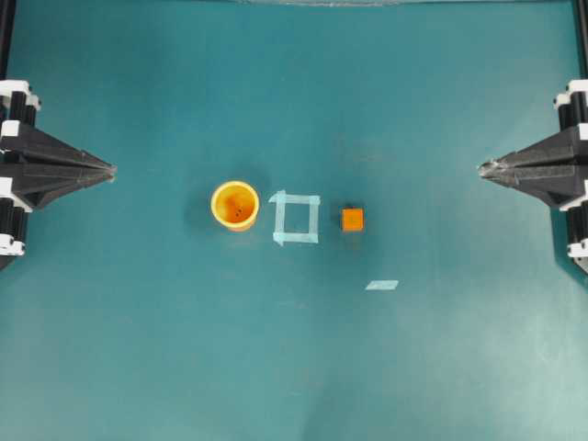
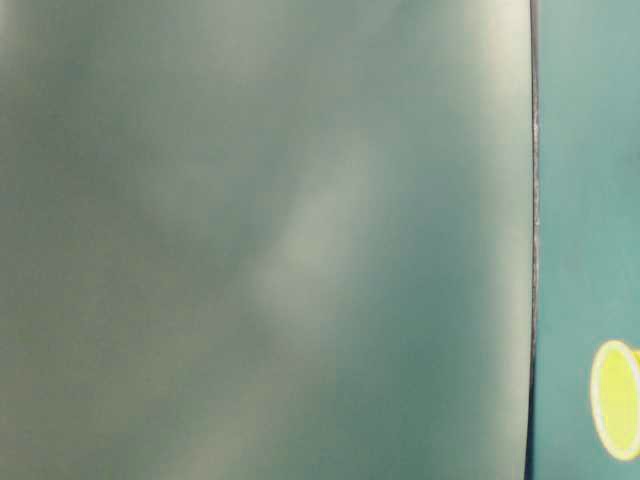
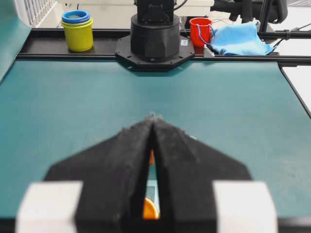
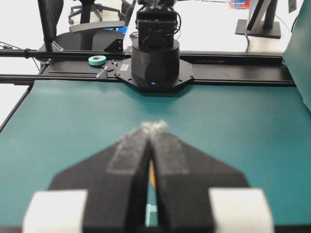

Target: Move the block to the left with right arm.

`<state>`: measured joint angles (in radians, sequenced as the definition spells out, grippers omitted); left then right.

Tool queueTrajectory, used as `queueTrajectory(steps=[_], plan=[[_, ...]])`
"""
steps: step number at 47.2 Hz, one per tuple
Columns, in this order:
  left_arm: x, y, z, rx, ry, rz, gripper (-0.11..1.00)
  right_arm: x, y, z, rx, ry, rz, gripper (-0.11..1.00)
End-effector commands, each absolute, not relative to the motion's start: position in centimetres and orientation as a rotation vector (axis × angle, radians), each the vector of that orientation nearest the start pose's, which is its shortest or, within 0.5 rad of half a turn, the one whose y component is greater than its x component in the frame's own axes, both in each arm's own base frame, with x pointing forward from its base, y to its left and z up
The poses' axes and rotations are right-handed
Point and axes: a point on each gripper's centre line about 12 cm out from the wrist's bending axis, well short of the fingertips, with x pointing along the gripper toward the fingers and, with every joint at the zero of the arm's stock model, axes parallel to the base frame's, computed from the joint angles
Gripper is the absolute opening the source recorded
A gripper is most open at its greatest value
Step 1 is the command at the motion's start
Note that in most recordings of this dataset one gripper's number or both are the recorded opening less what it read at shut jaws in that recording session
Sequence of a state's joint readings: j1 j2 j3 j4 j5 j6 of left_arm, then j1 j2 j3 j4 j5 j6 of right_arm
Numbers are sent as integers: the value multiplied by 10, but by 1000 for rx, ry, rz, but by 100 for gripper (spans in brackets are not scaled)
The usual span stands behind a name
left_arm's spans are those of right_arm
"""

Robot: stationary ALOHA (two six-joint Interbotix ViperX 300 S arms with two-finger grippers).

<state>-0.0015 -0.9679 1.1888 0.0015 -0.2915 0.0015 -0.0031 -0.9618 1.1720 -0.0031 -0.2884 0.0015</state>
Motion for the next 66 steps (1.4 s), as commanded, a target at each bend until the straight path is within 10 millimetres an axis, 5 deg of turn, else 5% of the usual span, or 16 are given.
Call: queueTrajectory(steps=[1, 34, 66], plan=[[199, -1, 302, 0, -71, -5, 0, 200, 1, 301, 12, -97, 4, 0], [166, -1, 314, -8, 75, -4, 0, 210, 1, 269, 45, 196, 0, 0], [166, -1, 314, -8, 75, -4, 0, 265, 2, 226, 73, 403, -9, 0]])
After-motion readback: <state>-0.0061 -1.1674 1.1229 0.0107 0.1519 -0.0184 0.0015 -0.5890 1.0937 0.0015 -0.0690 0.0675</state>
